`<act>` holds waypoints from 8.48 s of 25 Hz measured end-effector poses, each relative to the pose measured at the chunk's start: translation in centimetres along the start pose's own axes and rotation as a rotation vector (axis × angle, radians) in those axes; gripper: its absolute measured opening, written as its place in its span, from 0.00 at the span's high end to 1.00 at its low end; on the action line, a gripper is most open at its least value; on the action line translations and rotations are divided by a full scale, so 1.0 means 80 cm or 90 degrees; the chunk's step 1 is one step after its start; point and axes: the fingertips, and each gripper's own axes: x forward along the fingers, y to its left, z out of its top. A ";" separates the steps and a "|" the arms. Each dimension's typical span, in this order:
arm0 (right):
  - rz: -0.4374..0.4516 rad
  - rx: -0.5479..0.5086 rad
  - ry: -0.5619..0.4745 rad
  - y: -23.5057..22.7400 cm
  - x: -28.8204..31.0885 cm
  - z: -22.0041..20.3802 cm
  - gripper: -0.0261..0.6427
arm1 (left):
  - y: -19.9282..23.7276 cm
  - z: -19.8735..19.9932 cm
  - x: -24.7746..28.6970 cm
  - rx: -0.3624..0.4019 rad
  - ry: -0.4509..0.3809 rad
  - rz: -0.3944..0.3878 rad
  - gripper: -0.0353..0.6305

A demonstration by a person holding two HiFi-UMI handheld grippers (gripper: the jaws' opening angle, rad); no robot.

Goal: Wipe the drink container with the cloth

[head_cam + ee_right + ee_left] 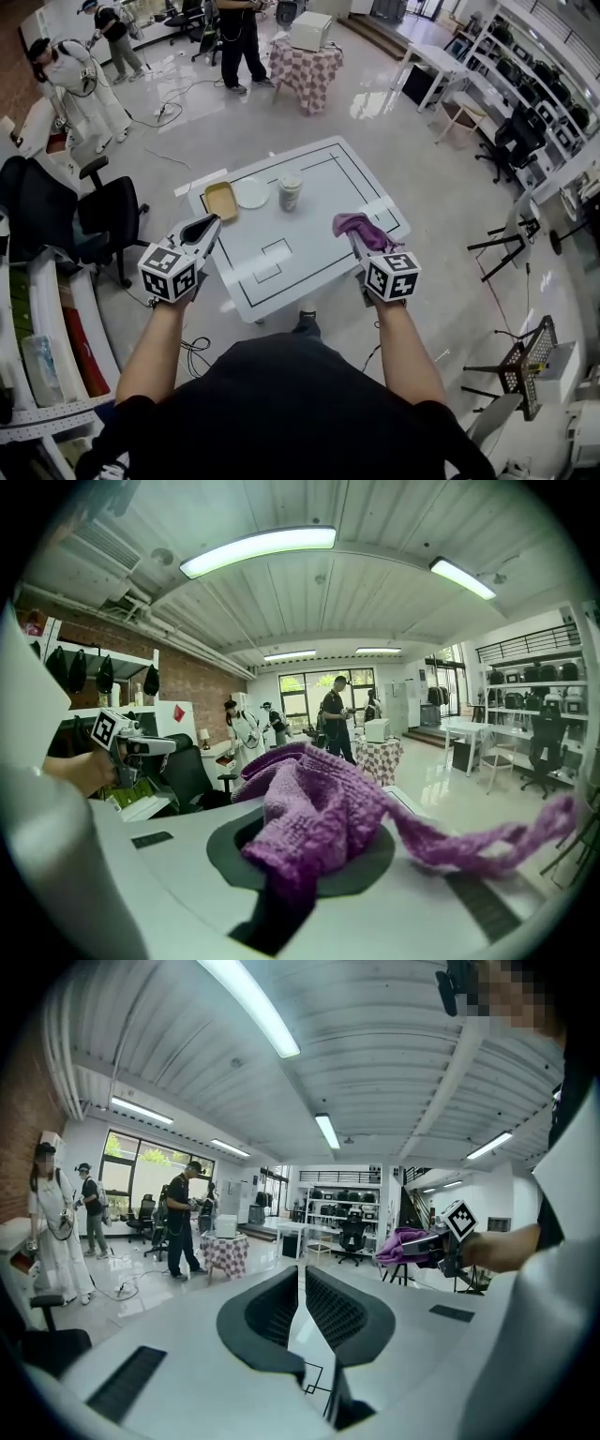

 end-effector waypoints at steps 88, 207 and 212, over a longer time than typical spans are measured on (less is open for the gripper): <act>0.383 -0.112 0.227 -0.190 0.520 -0.005 0.85 | 0.138 -0.163 0.507 -0.029 0.222 0.037 0.51; 0.243 -0.129 0.294 -0.157 0.560 -0.327 0.85 | 0.113 -0.231 0.621 0.099 0.293 -0.130 0.90; 0.244 -0.126 0.316 -0.160 0.564 -0.339 0.85 | 0.107 -0.228 0.621 0.102 0.298 -0.130 0.90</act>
